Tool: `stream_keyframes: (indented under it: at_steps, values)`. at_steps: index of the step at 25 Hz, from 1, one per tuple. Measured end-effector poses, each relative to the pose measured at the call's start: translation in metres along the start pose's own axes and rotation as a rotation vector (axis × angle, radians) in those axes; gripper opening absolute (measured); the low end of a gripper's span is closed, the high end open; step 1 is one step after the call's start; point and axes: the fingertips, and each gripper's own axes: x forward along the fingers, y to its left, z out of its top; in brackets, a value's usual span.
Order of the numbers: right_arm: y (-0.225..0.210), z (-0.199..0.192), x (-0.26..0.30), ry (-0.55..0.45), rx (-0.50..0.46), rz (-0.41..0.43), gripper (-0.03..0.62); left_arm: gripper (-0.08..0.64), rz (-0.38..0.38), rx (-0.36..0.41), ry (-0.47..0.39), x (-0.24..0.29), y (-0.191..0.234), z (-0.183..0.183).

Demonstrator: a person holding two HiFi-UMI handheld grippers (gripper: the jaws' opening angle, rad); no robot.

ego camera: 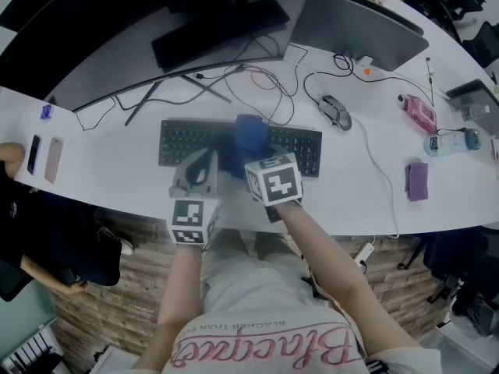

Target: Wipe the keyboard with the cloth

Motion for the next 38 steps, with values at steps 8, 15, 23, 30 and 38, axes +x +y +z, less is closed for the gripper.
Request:
stream_keyframes:
  at_steps: [8, 15, 23, 30, 38]
  values:
    - [-0.025, -0.009, -0.015, 0.005, 0.002, -0.019, 0.092, 0.005, -0.021, 0.004, 0.000, 0.011, -0.025, 0.002]
    - [-0.049, -0.018, -0.030, 0.010, 0.011, -0.033, 0.092, 0.005, -0.043, 0.015, -0.004, 0.022, -0.048, 0.007]
    - [-0.072, -0.025, -0.044, 0.013, 0.015, -0.045, 0.092, 0.005, -0.059, 0.024, -0.008, 0.034, -0.071, 0.011]
    - [-0.096, -0.034, -0.059, 0.012, 0.029, -0.052, 0.092, 0.005, -0.070, 0.035, -0.010, 0.042, -0.094, 0.015]
    - [-0.122, -0.043, -0.077, 0.004, 0.041, -0.077, 0.092, 0.005, -0.080, 0.050, -0.018, 0.048, -0.118, 0.019]
